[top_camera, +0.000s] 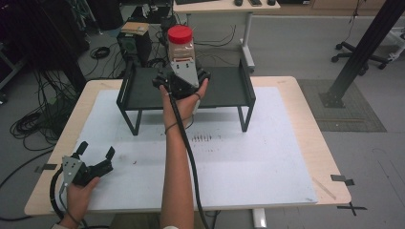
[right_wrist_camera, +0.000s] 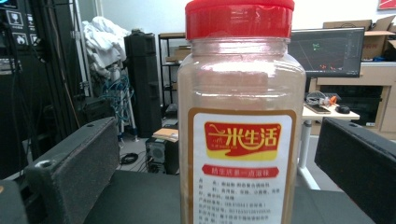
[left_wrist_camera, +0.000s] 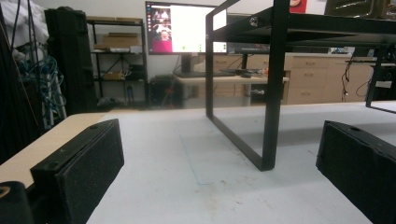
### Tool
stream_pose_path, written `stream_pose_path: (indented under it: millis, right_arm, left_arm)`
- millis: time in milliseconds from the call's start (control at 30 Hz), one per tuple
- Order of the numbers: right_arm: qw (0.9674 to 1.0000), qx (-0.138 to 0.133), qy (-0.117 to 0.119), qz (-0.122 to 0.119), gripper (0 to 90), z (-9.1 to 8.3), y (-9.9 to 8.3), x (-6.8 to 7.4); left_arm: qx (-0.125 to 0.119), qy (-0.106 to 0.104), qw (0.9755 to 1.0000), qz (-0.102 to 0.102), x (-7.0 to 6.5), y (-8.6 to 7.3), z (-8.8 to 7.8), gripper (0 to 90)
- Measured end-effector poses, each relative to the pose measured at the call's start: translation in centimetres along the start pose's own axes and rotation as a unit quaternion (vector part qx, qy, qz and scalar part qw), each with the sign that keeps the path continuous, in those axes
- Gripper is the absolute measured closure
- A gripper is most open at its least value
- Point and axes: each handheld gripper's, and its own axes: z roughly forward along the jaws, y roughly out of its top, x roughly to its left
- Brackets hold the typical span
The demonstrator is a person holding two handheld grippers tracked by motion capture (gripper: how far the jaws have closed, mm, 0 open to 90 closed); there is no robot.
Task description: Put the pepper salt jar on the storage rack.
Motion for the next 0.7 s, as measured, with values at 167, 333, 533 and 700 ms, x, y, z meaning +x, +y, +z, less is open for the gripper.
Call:
stream_pose_path:
  millis: [167, 333, 533, 700]
  right_arm:
    - [1.0, 0.0, 0.008, 0.005, 0.0, -1.1, 0.0, -0.3]
    - [0.9997, 0.002, 0.023, 0.007, 0.0, -2.3, -0.2, -0.7]
    - [0.9995, 0.005, 0.03, 0.006, 0.0, -3.7, -0.5, -1.0]
    - [0.9995, 0.005, 0.033, 0.003, 0.0, -4.4, -0.6, -1.1]
  left_arm:
    - [0.0, 0.001, 1.0, 0.0, 0.0, 0.0, 0.0, 1.2]
    - [0.0, 0.002, 1.0, 0.001, 0.0, 0.0, 0.0, 1.2]
    - [0.0, 0.003, 1.0, 0.002, 0.0, 0.0, 0.0, 1.2]
    - [0.0, 0.003, 1.0, 0.001, 0.0, 0.0, 0.0, 1.2]
